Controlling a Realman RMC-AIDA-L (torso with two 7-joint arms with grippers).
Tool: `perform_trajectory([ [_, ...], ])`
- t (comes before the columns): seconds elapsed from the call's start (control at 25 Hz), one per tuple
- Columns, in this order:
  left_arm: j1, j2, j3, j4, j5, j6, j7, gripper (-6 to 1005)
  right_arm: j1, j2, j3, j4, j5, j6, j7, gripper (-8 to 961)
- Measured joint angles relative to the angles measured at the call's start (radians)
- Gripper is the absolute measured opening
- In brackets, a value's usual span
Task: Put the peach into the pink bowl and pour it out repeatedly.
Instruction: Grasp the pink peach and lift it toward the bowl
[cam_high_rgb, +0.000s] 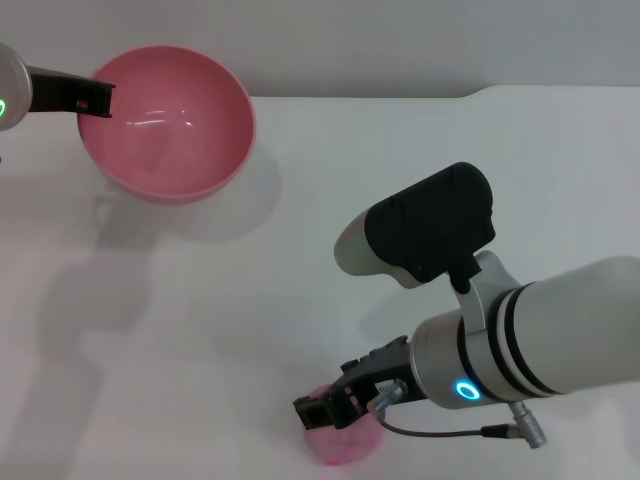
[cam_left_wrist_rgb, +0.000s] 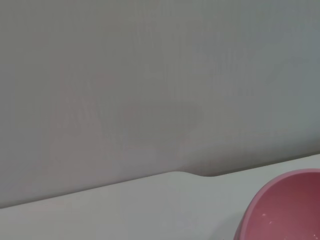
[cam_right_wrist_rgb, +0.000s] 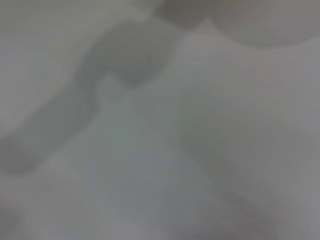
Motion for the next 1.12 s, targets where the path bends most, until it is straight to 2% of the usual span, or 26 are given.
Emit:
perform_trajectory([
  [0.52, -0.01, 0.001, 0.002, -0.002, 0.0, 0.011, 0.002, 45, 0.016, 0.0, 0.006, -0.088, -0.002, -0.025, -0.012, 675],
  [0.88, -0.018, 0.002, 0.005, -0.001, 0.0, 0.021, 0.004, 45, 0.002, 0.0, 0.024, -0.075, 0.059, -0.033, -0.109, 676],
  [1.12, -0.018, 0.002, 0.008, 0.0, 0.0, 0.024, 0.004, 45, 0.002, -0.001, 0.027, -0.086, 0.076, -0.032, -0.148, 537],
])
